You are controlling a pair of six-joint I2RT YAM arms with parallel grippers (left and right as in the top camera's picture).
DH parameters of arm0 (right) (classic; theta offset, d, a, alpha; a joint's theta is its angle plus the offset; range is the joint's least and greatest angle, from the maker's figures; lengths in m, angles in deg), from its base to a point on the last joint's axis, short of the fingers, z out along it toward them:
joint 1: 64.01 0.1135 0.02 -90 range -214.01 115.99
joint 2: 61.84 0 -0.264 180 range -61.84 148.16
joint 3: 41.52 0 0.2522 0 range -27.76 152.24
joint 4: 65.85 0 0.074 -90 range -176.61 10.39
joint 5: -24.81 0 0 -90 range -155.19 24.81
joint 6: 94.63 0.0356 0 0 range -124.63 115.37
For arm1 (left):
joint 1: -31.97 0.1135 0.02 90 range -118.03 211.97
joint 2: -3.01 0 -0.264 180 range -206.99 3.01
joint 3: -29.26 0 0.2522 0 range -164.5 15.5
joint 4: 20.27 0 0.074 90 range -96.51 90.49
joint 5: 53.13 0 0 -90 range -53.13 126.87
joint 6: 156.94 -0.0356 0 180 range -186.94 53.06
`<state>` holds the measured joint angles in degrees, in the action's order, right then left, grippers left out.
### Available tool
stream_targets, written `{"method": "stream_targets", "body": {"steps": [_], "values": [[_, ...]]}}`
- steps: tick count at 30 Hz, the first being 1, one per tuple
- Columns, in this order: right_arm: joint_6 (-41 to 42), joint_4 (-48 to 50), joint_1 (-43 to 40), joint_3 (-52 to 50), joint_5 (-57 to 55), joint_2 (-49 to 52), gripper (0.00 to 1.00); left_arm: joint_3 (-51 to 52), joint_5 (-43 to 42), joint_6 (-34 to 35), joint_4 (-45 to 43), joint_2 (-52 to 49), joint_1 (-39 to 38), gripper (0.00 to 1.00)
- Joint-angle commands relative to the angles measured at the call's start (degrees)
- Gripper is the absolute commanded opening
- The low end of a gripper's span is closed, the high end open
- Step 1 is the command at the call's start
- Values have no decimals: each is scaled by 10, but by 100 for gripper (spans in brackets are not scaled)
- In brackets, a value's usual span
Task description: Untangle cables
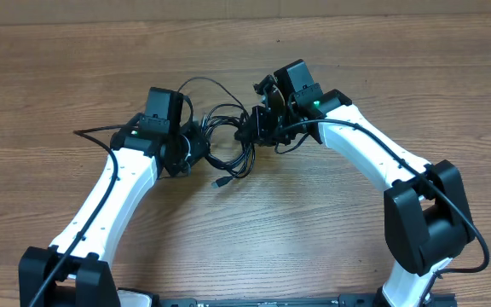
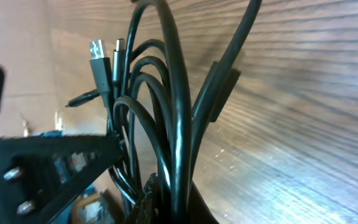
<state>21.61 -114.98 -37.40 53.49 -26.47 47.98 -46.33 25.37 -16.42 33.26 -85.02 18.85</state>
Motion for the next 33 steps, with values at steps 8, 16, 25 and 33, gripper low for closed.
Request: {"method": "stream_targets", "body": {"steps": [8, 16, 25, 33], "values": [[-12, 2, -1, 17, 53, -30, 4, 7, 46, 1, -6, -42, -24, 5], [-12, 0, -1, 17, 26, -30, 4, -1, 43, -46, -7, -54, -16, 4], [-10, 0, -1, 17, -50, -30, 12, -91, -10, -143, 67, -5, 11, 4], [-10, -17, -1, 16, -203, -30, 20, -97, -23, -146, 106, 12, 11, 4]]}}
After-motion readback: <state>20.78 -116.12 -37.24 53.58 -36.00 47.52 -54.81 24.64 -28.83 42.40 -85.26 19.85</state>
